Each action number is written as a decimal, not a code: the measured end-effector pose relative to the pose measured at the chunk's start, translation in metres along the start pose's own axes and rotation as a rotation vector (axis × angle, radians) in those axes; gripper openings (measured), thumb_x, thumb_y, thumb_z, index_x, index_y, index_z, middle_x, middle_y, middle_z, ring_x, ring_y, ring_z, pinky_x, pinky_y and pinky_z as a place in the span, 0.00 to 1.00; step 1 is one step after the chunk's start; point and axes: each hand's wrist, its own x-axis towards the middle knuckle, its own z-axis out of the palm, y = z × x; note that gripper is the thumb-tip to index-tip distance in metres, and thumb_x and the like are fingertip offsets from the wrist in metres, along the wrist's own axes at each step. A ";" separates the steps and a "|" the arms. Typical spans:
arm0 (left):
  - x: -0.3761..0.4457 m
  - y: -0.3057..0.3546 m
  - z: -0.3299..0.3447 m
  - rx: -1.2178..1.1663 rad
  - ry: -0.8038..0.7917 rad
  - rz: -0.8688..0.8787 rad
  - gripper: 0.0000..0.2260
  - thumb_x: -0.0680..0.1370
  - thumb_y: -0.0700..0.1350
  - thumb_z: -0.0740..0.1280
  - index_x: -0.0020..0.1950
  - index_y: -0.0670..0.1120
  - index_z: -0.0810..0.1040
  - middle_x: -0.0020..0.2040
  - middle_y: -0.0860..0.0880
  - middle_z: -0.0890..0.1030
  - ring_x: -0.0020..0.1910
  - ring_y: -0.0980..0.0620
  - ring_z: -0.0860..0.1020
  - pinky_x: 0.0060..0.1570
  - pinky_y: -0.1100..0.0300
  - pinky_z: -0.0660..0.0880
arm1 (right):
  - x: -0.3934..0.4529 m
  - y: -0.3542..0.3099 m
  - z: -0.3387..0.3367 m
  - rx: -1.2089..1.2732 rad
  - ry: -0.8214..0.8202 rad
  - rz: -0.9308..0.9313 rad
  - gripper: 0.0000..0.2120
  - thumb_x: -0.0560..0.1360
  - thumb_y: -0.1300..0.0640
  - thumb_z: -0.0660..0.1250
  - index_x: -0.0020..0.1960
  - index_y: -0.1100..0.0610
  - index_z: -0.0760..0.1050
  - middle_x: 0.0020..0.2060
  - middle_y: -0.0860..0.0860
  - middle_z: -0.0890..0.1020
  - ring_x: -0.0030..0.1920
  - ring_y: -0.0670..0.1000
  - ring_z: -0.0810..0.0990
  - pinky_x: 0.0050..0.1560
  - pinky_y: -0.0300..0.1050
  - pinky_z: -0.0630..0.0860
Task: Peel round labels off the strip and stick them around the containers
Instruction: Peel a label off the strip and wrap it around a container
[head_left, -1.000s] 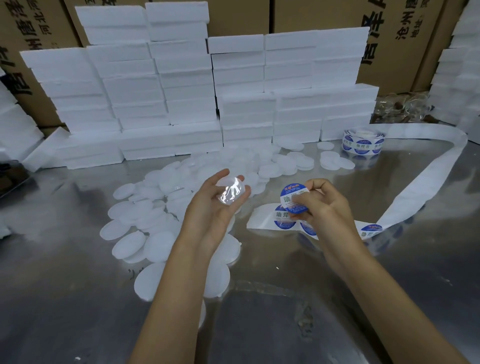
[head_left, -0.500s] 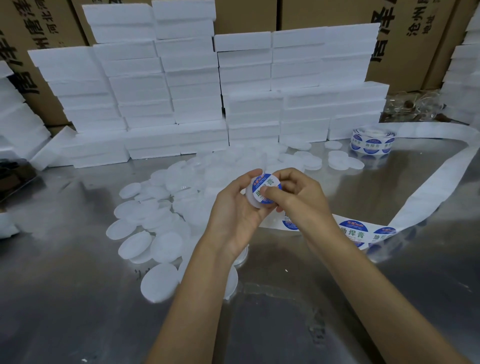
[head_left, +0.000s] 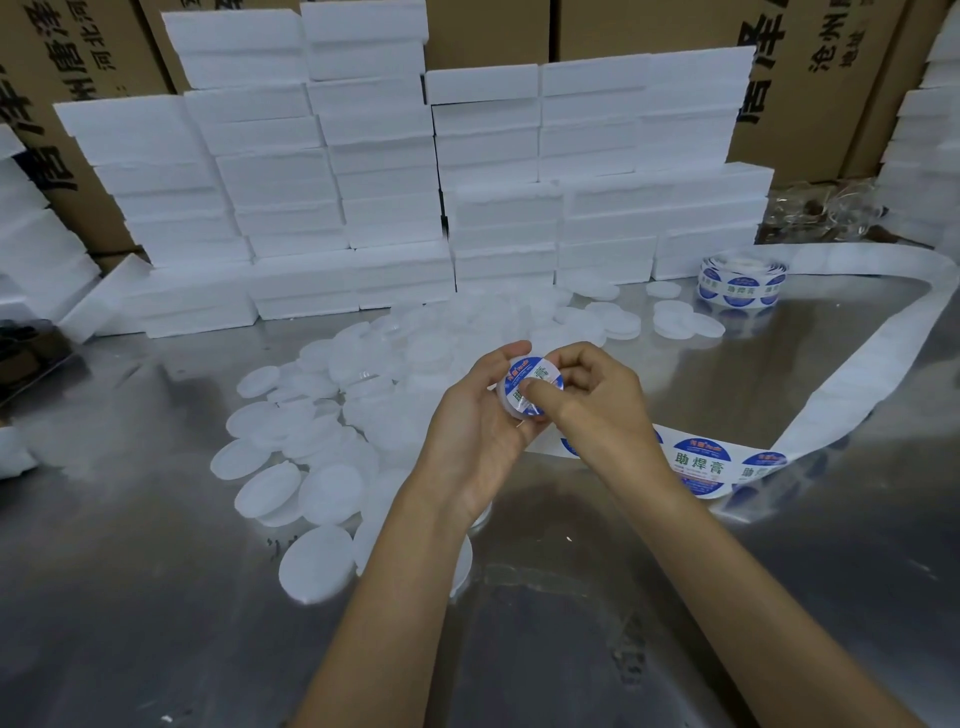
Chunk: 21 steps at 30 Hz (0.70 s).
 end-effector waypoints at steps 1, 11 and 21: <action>0.000 0.000 0.000 0.004 -0.002 0.002 0.09 0.81 0.40 0.62 0.59 0.39 0.77 0.51 0.38 0.81 0.49 0.42 0.81 0.52 0.54 0.80 | 0.000 0.001 0.000 -0.009 0.005 -0.002 0.08 0.71 0.63 0.73 0.43 0.53 0.77 0.38 0.51 0.85 0.37 0.47 0.83 0.34 0.37 0.75; -0.001 -0.004 0.001 0.050 -0.035 0.044 0.15 0.78 0.33 0.56 0.60 0.39 0.76 0.52 0.39 0.82 0.49 0.42 0.82 0.50 0.54 0.81 | 0.000 0.004 0.000 -0.098 0.063 -0.036 0.07 0.69 0.57 0.75 0.43 0.52 0.78 0.38 0.48 0.85 0.40 0.50 0.84 0.42 0.48 0.79; -0.001 -0.005 0.002 0.019 -0.045 0.057 0.12 0.82 0.34 0.57 0.61 0.41 0.75 0.65 0.37 0.80 0.65 0.39 0.78 0.62 0.51 0.77 | -0.001 0.019 -0.009 -0.398 0.115 -0.112 0.23 0.68 0.36 0.73 0.46 0.52 0.69 0.34 0.44 0.73 0.34 0.45 0.73 0.35 0.41 0.69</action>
